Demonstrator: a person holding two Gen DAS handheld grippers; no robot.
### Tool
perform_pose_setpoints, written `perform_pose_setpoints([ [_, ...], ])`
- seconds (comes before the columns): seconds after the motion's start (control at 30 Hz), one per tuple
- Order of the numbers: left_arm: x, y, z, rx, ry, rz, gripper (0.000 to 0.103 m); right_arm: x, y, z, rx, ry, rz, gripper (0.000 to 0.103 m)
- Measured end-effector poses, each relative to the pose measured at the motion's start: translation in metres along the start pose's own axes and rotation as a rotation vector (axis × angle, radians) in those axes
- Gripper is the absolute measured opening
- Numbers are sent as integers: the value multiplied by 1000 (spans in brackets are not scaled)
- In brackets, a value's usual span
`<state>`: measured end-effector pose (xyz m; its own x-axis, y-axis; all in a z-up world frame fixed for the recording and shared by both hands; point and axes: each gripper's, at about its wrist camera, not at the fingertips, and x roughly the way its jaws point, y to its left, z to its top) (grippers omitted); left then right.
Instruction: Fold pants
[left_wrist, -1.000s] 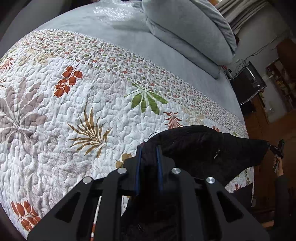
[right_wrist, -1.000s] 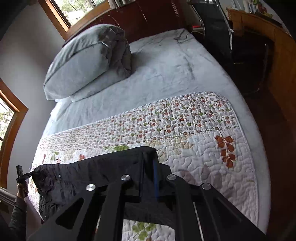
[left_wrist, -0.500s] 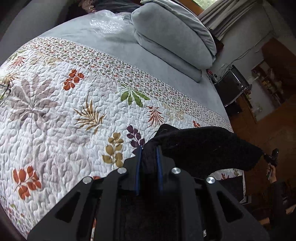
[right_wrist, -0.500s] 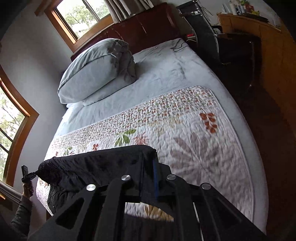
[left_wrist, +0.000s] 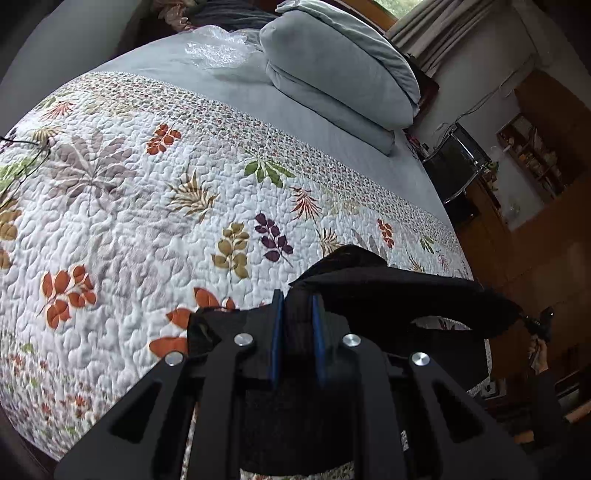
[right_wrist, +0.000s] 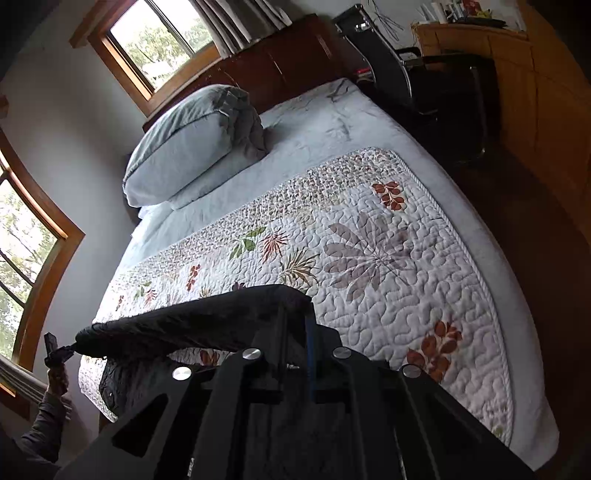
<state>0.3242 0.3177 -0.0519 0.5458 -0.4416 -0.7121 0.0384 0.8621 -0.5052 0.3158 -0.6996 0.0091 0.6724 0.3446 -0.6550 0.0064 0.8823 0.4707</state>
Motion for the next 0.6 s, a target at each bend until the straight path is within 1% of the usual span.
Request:
perform_pose_setpoints([
  [0.1, -11, 2, -17, 1, -6, -3, 13, -15, 8, -9, -49, -28, -16, 8],
  [0.2, -18, 5, -38, 4, -7, -1, 13, -24, 9, -29, -67, -33, -2, 8],
  [0.27, -18, 10, -54, -2, 7, 11, 14, -31, 4, -54, -68, -43, 15, 8],
  [0.33, -17, 15, -69, -14, 18, 4, 14, -36, 1, -79, -73, -56, 25, 8],
  [0.4, -16, 22, -86, -28, 33, 10, 14, -37, -5, -111, -58, -48, 24, 8],
  [0.43, -14, 24, -93, -29, 43, 18, 15, -38, -7, -120, -52, -47, 25, 8],
  [0.5, -10, 30, -107, -45, 61, 18, 15, -35, -18, -150, -14, -44, 26, 8],
  [0.6, -7, 36, -118, -65, 68, 21, 15, -28, -30, -181, 31, -34, 32, 8],
])
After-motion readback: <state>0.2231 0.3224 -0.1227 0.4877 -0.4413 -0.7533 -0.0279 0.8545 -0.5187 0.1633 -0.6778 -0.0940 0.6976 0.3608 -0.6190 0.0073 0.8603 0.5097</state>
